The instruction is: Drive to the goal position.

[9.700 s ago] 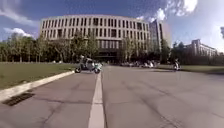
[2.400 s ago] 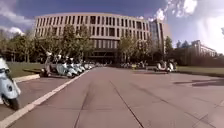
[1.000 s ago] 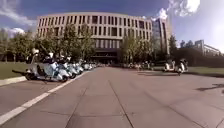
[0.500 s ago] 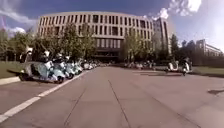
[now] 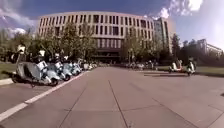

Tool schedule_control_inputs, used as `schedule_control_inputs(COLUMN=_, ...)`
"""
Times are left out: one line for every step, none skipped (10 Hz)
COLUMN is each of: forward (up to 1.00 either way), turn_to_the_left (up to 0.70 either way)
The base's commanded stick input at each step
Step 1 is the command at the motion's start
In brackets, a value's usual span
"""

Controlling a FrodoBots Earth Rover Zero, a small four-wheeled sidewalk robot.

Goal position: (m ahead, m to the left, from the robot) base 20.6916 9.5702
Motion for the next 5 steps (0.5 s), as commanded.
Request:
schedule_control_inputs(forward=0.70, turn_to_the_left=0.00)
schedule_control_inputs(forward=0.70, turn_to_the_left=0.00)
schedule_control_inputs(forward=0.70, turn_to_the_left=0.00)
schedule_control_inputs(forward=0.70, turn_to_the_left=0.00)
schedule_control_inputs(forward=0.70, turn_to_the_left=0.00)
